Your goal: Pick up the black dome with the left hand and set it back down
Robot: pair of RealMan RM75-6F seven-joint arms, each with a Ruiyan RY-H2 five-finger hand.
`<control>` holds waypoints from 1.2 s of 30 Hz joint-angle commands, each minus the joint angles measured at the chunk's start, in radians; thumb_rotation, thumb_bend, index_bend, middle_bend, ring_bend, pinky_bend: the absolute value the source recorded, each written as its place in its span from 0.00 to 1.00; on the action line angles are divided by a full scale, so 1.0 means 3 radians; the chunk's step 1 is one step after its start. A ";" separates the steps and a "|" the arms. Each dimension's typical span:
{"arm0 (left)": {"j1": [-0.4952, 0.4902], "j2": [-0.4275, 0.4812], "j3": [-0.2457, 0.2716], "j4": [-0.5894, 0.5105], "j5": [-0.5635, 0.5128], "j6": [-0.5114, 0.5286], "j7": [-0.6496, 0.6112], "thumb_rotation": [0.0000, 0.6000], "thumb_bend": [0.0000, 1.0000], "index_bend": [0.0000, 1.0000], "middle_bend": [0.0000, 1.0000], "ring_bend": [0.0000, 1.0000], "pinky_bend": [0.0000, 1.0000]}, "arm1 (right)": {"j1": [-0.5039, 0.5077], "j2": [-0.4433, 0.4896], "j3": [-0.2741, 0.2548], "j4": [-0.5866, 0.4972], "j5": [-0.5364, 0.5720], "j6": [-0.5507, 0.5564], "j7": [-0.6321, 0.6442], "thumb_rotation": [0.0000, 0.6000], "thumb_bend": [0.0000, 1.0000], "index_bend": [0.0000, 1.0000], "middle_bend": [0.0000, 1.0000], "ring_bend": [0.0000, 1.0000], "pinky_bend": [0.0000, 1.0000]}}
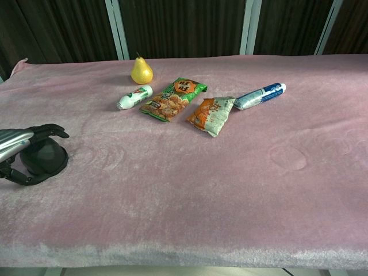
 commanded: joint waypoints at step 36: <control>0.0030 0.0365 -0.0075 -0.0619 -0.0121 0.0200 0.0513 1.00 0.30 0.02 0.00 0.00 0.21 | 0.0015 0.0012 -0.0030 0.0003 -0.0048 -0.0015 0.0003 1.00 0.00 0.00 0.00 0.03 0.16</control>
